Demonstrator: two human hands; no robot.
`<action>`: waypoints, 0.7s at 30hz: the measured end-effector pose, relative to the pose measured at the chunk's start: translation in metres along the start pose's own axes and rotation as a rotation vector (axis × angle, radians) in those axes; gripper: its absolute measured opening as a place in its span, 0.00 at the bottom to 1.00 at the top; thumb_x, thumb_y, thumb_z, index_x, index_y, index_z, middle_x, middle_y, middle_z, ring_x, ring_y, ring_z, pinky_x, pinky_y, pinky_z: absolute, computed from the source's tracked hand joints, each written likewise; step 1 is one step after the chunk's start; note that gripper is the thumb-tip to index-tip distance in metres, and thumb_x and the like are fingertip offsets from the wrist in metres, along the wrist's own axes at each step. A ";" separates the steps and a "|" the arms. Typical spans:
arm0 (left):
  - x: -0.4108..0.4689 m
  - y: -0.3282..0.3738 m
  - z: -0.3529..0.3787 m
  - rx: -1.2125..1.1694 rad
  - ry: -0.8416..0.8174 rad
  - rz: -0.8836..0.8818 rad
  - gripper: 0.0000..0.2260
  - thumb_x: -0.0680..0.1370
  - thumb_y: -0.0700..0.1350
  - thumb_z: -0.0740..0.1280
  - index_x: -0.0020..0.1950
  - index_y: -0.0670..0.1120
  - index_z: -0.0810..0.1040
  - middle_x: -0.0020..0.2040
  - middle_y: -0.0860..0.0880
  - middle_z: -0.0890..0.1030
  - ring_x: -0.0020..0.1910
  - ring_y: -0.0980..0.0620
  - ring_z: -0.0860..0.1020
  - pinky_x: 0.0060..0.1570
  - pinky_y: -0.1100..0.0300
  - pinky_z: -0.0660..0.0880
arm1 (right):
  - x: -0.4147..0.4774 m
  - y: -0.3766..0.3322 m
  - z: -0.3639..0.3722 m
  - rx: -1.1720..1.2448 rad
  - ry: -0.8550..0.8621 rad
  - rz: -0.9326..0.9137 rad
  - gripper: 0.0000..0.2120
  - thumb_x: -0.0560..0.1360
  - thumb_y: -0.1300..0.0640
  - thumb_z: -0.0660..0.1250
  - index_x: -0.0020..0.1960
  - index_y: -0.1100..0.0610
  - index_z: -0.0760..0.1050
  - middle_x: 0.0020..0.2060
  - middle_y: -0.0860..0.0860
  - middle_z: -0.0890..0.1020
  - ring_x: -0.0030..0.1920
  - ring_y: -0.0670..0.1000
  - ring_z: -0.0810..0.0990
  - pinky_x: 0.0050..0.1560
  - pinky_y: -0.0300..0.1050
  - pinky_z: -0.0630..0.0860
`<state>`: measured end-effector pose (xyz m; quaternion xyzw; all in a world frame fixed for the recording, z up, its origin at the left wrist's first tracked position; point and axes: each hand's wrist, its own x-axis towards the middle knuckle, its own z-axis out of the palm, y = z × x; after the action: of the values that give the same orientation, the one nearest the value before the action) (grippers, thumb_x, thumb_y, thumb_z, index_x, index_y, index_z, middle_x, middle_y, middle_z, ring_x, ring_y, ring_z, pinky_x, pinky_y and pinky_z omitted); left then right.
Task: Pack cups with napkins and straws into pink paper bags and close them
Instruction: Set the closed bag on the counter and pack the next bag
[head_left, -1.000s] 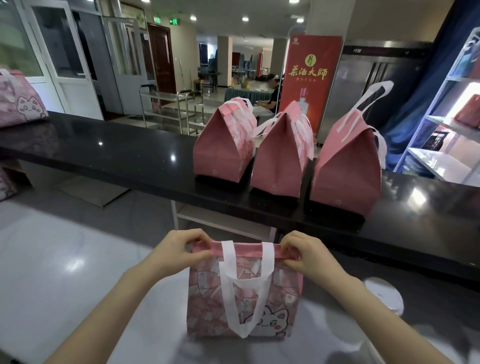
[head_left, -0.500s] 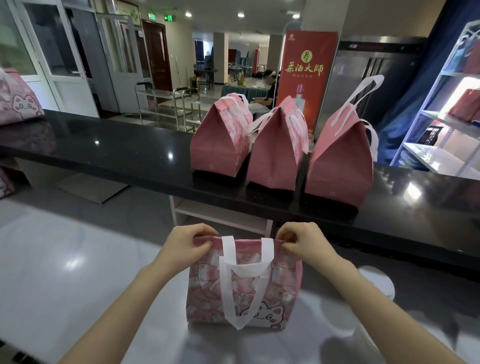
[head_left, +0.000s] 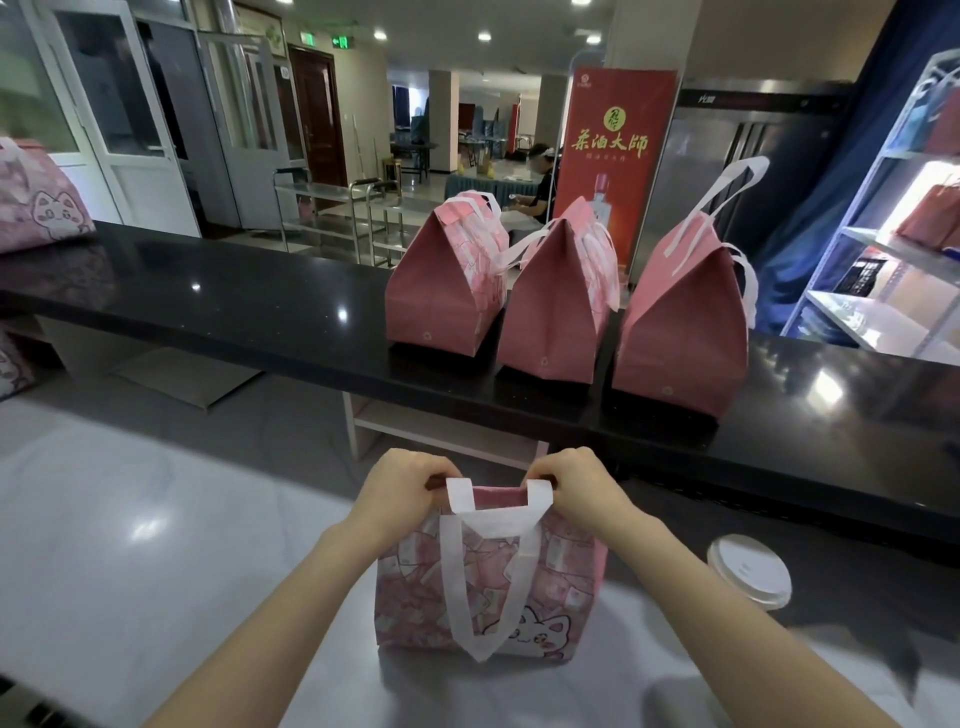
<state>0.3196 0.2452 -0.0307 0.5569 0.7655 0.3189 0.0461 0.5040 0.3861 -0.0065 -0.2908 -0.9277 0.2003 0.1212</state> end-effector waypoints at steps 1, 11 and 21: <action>-0.001 -0.001 0.001 0.000 0.010 0.002 0.05 0.74 0.42 0.72 0.48 0.50 0.86 0.44 0.56 0.84 0.38 0.63 0.76 0.39 0.76 0.69 | 0.000 -0.001 0.000 -0.006 0.004 -0.009 0.12 0.72 0.68 0.65 0.47 0.56 0.84 0.42 0.51 0.85 0.43 0.48 0.81 0.47 0.45 0.80; -0.013 -0.022 -0.016 -0.252 0.006 -0.044 0.08 0.69 0.50 0.77 0.47 0.56 0.83 0.40 0.63 0.82 0.42 0.65 0.81 0.42 0.72 0.77 | 0.007 -0.026 0.005 0.041 -0.062 -0.073 0.10 0.72 0.57 0.70 0.52 0.47 0.83 0.48 0.44 0.84 0.50 0.44 0.80 0.54 0.44 0.78; -0.019 -0.044 -0.025 -0.180 0.146 -0.049 0.03 0.72 0.48 0.75 0.45 0.52 0.86 0.36 0.64 0.81 0.40 0.64 0.79 0.41 0.70 0.77 | 0.014 -0.040 0.025 -0.033 0.138 -0.099 0.05 0.73 0.59 0.70 0.45 0.51 0.84 0.39 0.45 0.85 0.41 0.44 0.73 0.47 0.29 0.64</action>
<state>0.2797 0.2099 -0.0404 0.5069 0.7485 0.4249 0.0478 0.4647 0.3566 -0.0100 -0.2599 -0.9335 0.1584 0.1898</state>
